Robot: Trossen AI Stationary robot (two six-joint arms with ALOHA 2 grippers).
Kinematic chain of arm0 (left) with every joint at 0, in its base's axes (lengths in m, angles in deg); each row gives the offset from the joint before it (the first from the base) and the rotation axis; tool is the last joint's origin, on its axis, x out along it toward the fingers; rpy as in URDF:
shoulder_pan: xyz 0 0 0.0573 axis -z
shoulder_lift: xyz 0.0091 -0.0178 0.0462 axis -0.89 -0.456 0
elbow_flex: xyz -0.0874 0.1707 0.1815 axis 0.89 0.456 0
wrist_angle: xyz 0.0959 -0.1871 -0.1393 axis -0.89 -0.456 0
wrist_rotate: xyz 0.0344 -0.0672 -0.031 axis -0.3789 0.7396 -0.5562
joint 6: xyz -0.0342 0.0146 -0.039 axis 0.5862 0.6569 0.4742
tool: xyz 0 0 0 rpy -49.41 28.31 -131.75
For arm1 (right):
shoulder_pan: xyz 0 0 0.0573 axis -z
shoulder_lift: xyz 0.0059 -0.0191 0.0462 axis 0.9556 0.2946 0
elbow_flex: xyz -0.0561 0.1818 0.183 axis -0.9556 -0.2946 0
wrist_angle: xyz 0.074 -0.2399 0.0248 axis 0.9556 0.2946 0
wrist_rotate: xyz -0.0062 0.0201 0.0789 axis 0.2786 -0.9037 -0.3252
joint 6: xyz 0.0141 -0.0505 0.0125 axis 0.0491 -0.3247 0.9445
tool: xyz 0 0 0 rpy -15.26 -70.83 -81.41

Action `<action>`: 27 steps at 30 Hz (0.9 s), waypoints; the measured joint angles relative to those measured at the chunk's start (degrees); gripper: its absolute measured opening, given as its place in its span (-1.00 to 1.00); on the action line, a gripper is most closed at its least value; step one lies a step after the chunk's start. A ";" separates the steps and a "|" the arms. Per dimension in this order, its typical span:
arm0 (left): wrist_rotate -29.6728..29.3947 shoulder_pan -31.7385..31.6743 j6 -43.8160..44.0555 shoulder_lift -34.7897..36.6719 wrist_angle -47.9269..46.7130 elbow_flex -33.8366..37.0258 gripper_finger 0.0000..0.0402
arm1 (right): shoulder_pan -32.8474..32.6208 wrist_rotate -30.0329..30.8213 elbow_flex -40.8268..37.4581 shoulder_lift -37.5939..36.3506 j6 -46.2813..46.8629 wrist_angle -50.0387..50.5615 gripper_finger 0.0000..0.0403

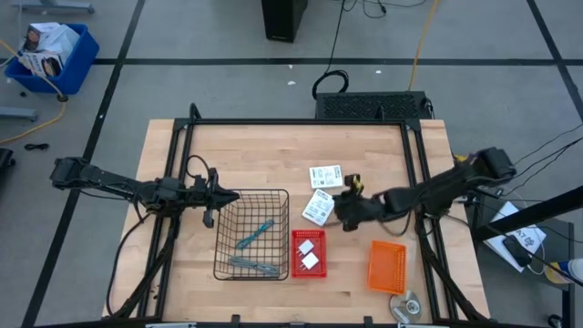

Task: Pick and place items into bin
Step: Put the top card reader box into the orange basket

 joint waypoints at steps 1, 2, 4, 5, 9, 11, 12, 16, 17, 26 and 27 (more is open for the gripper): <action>0.00 0.01 0.00 0.02 0.00 0.00 -0.85 | 1.54 -3.49 -0.02 -1.91 0.78 0.29 -0.90; -0.02 0.00 0.00 0.02 0.00 0.00 -0.85 | 3.06 -6.94 -0.02 -3.66 1.78 0.11 -0.87; 0.00 0.01 0.00 0.02 0.00 0.00 -0.85 | 6.59 -15.12 0.11 -6.33 4.22 -0.25 -0.80; -0.01 0.02 0.00 0.02 0.00 0.00 -0.85 | 8.45 -18.99 0.13 -7.20 5.76 -0.05 -0.74; 0.00 0.00 0.00 0.02 0.00 0.00 -0.85 | 14.93 -30.41 0.13 -7.79 9.33 1.44 -0.44; -0.01 0.00 0.00 0.01 0.00 0.00 -0.85 | 17.27 -32.43 0.13 -7.32 9.83 2.37 -0.24; 0.00 0.01 0.00 0.02 0.00 0.00 -0.85 | 18.18 -32.47 0.13 -6.88 9.92 2.59 -0.13; 0.00 0.02 0.00 0.00 0.00 0.00 -0.85 | 21.48 -30.33 0.13 -5.79 9.89 3.03 0.28; 0.00 0.02 0.00 0.02 0.00 0.00 -0.85 | 22.17 -29.46 0.17 -5.59 9.56 2.92 0.37; -0.02 0.00 0.00 0.02 0.00 0.00 -0.85 | 24.40 -27.64 0.13 -6.00 11.39 -6.43 0.71; 0.00 0.00 0.00 0.00 0.00 0.00 -0.85 | 24.27 -27.72 0.13 -6.02 12.94 -7.51 0.71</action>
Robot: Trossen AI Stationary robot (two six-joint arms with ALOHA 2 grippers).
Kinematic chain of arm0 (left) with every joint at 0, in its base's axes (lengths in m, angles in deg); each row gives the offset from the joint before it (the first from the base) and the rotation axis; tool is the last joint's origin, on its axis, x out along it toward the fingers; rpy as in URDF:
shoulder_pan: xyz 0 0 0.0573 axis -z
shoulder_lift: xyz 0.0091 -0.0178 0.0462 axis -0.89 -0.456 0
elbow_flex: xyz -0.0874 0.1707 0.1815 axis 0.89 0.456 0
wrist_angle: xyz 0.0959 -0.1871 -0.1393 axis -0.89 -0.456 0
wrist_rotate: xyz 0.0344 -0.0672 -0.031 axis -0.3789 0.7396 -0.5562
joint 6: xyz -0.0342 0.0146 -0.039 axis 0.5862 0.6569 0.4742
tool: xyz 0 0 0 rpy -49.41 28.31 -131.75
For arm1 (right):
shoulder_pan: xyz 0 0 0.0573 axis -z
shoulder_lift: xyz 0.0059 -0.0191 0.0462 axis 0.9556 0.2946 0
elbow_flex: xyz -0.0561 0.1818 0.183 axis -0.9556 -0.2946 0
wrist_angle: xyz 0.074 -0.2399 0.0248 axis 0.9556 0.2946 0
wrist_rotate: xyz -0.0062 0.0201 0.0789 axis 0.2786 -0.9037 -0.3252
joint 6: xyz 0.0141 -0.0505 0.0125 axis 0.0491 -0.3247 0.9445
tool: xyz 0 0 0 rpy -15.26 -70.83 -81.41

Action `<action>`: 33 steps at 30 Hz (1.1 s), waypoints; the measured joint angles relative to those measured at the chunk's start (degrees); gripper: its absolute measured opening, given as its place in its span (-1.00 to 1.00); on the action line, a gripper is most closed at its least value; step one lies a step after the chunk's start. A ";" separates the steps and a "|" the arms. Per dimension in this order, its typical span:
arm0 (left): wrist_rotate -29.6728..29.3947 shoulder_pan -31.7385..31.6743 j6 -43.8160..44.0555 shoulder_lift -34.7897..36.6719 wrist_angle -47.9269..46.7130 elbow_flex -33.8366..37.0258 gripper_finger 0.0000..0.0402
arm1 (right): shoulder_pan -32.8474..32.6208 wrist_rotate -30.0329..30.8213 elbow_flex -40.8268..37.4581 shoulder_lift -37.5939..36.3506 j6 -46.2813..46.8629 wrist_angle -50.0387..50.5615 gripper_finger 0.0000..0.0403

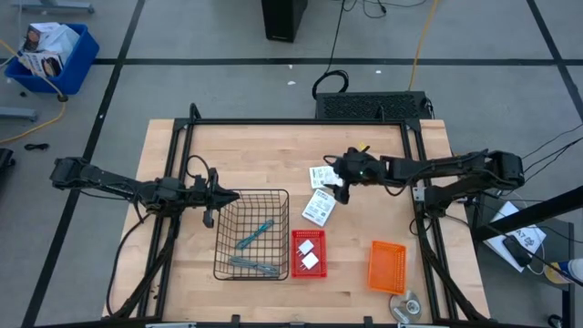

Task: Pick and place items into bin
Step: Put the top card reader box into the orange basket

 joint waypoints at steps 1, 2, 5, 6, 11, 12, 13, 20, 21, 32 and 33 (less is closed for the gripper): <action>0.00 0.02 0.00 0.02 0.00 0.00 -0.85 | -0.14 -0.01 0.00 0.01 1.66 -1.08 0.71; -0.02 0.00 0.00 0.02 0.00 0.00 -0.85 | -0.28 -0.07 0.00 0.02 3.51 -1.83 0.71; -0.01 0.01 0.00 0.02 0.00 0.00 -0.85 | -0.76 -2.37 0.00 0.02 10.10 -2.31 0.68; -0.01 0.02 0.00 0.02 0.00 0.00 -0.85 | -0.85 -4.82 0.00 0.02 12.19 -1.85 0.68; -0.02 0.00 0.00 0.02 0.00 0.00 -0.85 | -3.73 -16.07 -0.13 0.02 19.88 -0.27 0.69; -0.02 0.00 0.00 0.00 0.00 0.00 -0.85 | -4.69 -16.98 -0.23 0.02 20.66 -0.46 0.69; -0.01 0.01 0.00 0.02 0.00 0.00 -0.85 | -5.68 -17.20 -0.31 0.02 21.18 -0.72 0.69; -0.02 0.00 0.00 0.01 0.00 0.00 -0.85 | -9.65 -15.75 -0.37 0.02 21.50 -0.69 0.65; -0.37 0.02 0.74 0.01 0.25 0.00 -0.85 | -9.81 -14.86 -0.37 0.02 21.50 -0.69 0.64; -5.98 0.01 21.53 0.00 11.25 0.02 -0.85 | -9.39 -11.73 -0.39 0.02 22.03 0.13 0.61; -6.15 0.00 22.30 -0.02 11.76 0.02 -0.85 | -9.19 -11.72 -0.39 0.02 21.79 0.16 0.61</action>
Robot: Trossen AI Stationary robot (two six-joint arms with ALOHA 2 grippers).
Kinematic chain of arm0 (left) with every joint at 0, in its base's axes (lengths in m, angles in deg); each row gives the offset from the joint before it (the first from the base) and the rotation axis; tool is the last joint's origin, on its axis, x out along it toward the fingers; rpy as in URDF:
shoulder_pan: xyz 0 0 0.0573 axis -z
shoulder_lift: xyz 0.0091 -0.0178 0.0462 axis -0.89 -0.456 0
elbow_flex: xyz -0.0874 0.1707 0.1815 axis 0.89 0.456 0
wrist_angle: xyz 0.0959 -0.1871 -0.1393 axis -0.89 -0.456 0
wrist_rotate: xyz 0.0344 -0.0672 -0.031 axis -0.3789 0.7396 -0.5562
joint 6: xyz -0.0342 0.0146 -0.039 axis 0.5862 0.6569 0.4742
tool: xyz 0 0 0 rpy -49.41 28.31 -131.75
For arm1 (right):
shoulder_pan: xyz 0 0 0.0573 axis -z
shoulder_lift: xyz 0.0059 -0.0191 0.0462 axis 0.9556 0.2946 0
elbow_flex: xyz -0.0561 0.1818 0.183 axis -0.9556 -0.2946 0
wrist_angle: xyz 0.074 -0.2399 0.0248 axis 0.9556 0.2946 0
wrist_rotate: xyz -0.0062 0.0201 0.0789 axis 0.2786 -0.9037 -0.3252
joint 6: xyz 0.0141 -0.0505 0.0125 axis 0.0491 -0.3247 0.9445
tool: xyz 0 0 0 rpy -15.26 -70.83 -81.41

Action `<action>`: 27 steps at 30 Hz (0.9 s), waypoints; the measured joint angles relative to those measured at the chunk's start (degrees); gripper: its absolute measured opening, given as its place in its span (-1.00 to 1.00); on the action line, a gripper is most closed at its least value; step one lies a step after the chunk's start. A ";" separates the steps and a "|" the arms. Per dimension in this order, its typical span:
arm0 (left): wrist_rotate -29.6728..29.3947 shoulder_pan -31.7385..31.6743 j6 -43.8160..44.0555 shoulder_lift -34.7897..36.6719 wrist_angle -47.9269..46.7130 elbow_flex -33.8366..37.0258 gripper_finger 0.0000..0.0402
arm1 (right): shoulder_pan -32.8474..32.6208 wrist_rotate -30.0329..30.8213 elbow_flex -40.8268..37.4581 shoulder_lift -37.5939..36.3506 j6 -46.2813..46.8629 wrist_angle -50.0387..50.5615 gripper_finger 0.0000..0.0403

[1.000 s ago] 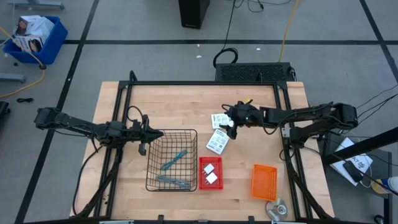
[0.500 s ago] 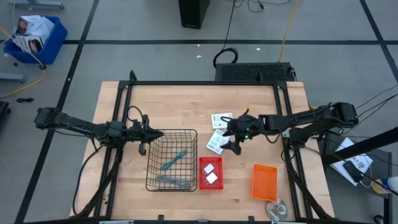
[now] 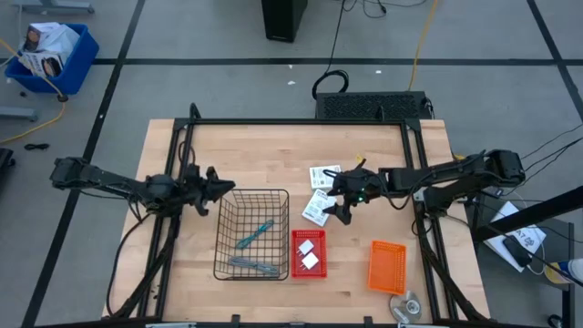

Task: Pick and place items into bin
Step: Put the top card reader box into the orange basket

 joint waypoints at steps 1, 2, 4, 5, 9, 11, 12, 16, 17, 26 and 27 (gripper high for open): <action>-0.68 0.02 0.79 0.00 0.13 0.00 -0.85 | 0.22 0.02 0.00 0.00 -0.31 0.02 0.61; -0.93 0.00 1.74 0.00 0.20 0.00 -0.85 | 0.32 0.03 0.00 0.00 -0.38 0.02 0.61; -0.13 0.00 3.72 0.00 -0.04 0.00 -0.85 | 0.32 0.03 0.00 0.00 -1.04 0.00 0.61; 0.18 0.00 3.96 -0.01 -0.04 0.00 -0.85 | 0.32 0.09 0.00 0.00 -1.75 -0.02 0.61; 0.23 0.00 5.00 -0.02 -0.10 0.00 -0.85 | 0.28 3.10 0.00 0.00 -3.26 0.52 0.61; 0.02 0.01 4.59 -0.03 0.24 0.00 -0.85 | 0.34 3.22 -0.02 0.00 -2.93 1.60 0.61; -1.37 0.06 4.69 -0.04 0.86 0.00 -0.85 | 0.44 3.47 -0.04 0.00 -2.61 2.10 0.61; -5.69 -0.28 3.57 0.00 2.48 0.00 -0.85 | 1.34 5.93 -0.04 -0.02 -1.26 5.35 0.61; -6.21 -0.46 3.54 0.00 2.62 0.00 -0.85 | 1.78 6.30 -0.07 -0.02 -1.17 6.23 0.61; -6.54 -2.17 5.45 -0.05 2.11 -0.93 -0.85 | 5.81 7.33 -0.09 -0.04 -0.74 8.64 0.61; -6.28 -2.72 5.05 -0.05 1.81 -1.90 -0.86 | 6.31 7.23 -0.09 -0.04 -0.64 8.69 0.61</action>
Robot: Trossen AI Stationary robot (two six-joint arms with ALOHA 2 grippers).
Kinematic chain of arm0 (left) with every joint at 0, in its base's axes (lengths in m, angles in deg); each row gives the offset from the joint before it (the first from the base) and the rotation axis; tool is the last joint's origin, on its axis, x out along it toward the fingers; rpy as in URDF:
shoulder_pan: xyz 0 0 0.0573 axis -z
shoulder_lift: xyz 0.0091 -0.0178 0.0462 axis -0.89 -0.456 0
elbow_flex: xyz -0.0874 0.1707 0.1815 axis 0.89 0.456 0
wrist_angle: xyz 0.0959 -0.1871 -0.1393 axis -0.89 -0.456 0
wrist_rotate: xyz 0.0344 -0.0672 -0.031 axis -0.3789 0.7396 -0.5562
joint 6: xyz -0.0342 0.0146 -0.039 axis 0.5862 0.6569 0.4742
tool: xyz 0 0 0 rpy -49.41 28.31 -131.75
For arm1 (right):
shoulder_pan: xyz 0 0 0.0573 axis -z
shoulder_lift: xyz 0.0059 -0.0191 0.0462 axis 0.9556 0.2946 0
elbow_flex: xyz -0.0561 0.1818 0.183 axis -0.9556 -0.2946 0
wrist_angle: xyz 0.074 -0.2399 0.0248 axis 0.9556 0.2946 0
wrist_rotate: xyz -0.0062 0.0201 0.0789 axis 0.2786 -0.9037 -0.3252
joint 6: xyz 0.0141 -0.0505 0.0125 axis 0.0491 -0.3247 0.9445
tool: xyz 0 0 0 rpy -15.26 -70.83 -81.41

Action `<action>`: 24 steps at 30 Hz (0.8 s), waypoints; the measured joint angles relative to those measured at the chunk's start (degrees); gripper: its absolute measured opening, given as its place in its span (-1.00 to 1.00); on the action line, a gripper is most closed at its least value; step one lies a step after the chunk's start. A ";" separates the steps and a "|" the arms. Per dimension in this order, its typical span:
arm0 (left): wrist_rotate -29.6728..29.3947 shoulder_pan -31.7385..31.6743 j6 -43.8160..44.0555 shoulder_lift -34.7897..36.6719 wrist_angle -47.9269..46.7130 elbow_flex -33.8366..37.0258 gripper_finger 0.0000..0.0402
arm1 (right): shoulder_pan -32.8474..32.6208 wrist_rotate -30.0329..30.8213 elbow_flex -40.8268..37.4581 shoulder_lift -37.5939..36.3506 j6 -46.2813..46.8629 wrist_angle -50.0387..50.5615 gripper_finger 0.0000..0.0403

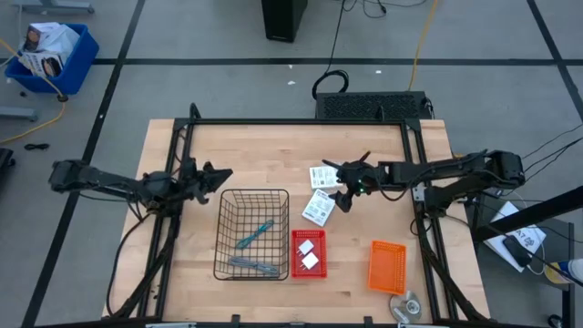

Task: Pick and place items into bin
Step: Put the top card reader box into the orange basket

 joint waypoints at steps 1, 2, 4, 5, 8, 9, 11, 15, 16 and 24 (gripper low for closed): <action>0.54 -0.62 -0.15 0.04 -0.68 -1.19 -0.88 | 0.59 -0.02 0.00 0.00 0.54 0.22 0.61; 1.52 -1.41 -0.81 0.05 -2.27 -2.68 -0.92 | 1.32 -0.04 0.00 0.00 1.05 0.69 0.61; 3.18 -3.12 -1.99 0.03 -8.14 -6.56 -0.97 | 2.64 -0.07 0.00 0.00 1.19 1.45 0.61; 3.34 -4.17 -1.32 -0.05 -12.57 -8.88 -0.97 | 3.34 -0.04 0.00 0.00 1.19 1.81 0.61; 4.40 -7.84 2.10 -2.37 -28.55 -17.14 -0.97 | 5.19 -0.03 0.00 -0.35 1.02 3.99 0.61; 5.31 -9.26 2.99 -3.81 -33.57 -19.81 -0.98 | 5.62 -0.04 0.01 -0.54 1.02 4.27 0.61; 6.84 -12.27 5.67 -7.35 -40.56 -24.78 -0.98 | 6.35 -0.03 0.01 -1.12 1.01 4.83 0.61; 16.83 -19.51 4.46 -15.54 -44.15 -33.14 -0.95 | 7.20 -0.04 0.01 -2.91 1.34 5.19 0.61; 18.76 -21.39 4.50 -17.93 -44.73 -35.24 -0.96 | 7.36 -0.04 0.02 -3.46 1.40 5.48 0.61; 37.44 -34.59 4.93 -39.50 -53.58 -49.17 -0.97 | 8.28 -0.19 0.02 -8.91 3.95 6.56 0.61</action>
